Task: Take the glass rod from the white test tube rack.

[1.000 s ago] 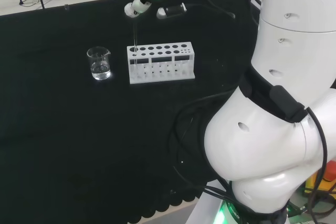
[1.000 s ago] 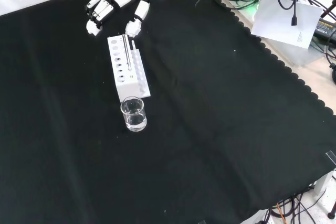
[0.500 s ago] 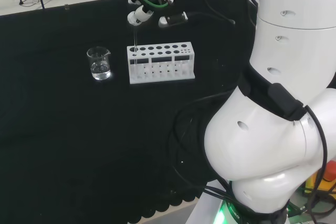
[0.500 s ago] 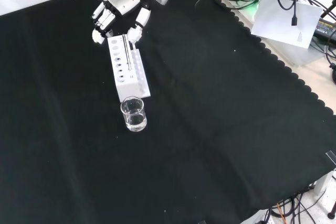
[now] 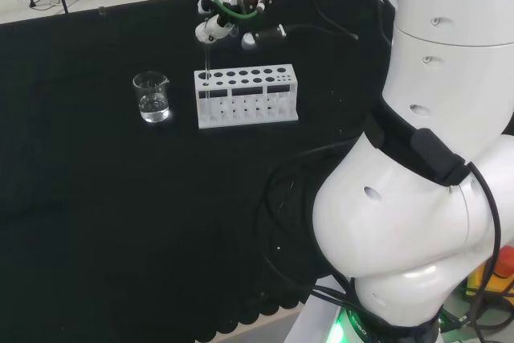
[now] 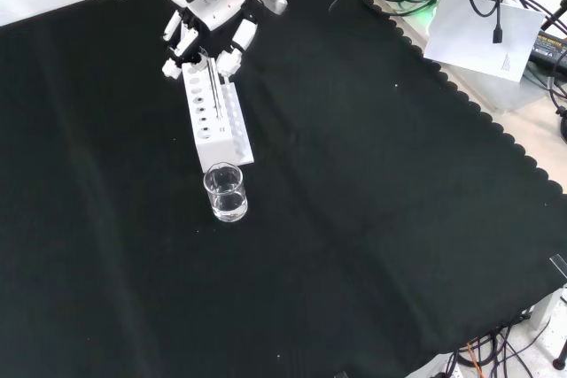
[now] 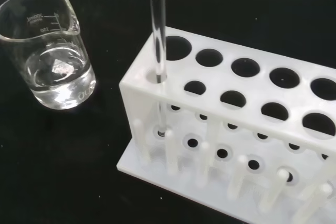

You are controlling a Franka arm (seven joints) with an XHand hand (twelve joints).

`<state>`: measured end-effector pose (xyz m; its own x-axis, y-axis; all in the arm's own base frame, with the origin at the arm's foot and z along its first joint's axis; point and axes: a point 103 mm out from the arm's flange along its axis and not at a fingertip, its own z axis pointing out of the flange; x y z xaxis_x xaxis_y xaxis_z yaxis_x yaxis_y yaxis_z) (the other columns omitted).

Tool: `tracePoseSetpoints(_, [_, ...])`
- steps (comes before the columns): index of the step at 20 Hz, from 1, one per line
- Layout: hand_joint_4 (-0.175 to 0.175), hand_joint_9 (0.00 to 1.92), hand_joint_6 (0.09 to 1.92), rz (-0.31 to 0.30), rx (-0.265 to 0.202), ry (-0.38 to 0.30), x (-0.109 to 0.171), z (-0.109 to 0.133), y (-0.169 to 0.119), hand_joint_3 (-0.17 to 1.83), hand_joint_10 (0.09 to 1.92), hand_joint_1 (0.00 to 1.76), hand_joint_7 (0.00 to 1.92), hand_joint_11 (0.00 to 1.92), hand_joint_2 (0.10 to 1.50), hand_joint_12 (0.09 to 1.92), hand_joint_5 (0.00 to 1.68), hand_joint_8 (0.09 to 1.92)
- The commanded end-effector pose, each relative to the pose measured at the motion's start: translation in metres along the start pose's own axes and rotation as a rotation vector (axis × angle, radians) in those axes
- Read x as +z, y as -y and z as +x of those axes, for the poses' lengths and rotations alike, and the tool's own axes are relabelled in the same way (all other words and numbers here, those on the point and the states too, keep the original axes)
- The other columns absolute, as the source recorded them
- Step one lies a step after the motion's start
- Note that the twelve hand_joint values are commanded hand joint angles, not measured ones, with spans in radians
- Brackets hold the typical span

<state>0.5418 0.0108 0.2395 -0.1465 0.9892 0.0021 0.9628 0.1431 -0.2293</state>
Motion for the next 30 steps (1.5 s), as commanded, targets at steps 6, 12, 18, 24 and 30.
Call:
tracePoseSetpoints(6, [-0.175, 1.20, 0.67, -0.012, 0.010, 0.022, 0.001, 0.002, -0.004, -0.17, 0.98, 0.70, 1.09, 0.61, 1.29, 1.29, 0.58, 0.99])
tracePoseSetpoints(12, [-0.175, 1.34, 0.95, -0.031, 0.000, 0.039, -0.002, 0.008, -0.007, -0.17, 1.03, 0.82, 1.18, 0.88, 1.29, 1.22, 0.77, 1.03])
tracePoseSetpoints(18, [-0.175, 1.37, 0.95, -0.002, 0.001, 0.050, -0.001, 0.012, -0.009, -0.17, 1.04, 0.87, 1.17, 0.96, 1.28, 1.21, 0.78, 1.03])
tracePoseSetpoints(24, [-0.175, 1.37, 0.91, 0.030, 0.019, 0.040, -0.002, 0.008, -0.005, -0.17, 1.05, 0.85, 0.91, 1.02, 1.24, 1.22, 0.47, 0.94])
tracePoseSetpoints(30, [-0.150, 1.37, 0.80, 0.021, 0.007, 0.036, -0.006, 0.014, -0.002, -0.17, 1.05, 0.83, 0.81, 1.07, 1.21, 1.22, 0.33, 0.85])
